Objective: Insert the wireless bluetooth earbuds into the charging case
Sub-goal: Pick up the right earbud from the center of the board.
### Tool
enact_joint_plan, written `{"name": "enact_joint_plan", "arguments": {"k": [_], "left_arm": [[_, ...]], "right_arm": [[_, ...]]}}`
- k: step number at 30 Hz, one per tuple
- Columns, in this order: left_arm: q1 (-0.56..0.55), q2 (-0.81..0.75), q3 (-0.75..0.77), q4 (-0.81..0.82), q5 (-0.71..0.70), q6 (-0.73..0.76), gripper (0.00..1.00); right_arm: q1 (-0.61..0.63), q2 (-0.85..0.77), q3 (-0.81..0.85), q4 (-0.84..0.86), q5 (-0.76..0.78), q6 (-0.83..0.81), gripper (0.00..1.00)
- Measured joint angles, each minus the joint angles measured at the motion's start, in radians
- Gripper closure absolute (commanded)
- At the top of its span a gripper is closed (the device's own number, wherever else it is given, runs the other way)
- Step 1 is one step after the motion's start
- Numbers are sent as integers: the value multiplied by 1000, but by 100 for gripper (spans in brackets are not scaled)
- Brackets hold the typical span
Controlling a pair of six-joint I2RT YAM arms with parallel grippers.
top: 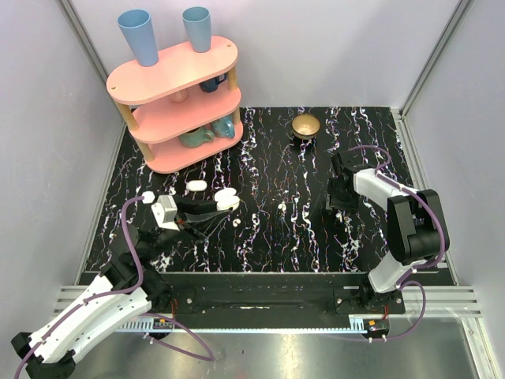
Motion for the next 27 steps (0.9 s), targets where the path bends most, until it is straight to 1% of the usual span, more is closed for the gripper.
{"name": "enact_joint_plan", "arguments": {"k": [27], "left_arm": [[0,-13,0,-36,0,-1,100]], "right_arm": [[-1,11,-25,-2,-79,37,38]]}}
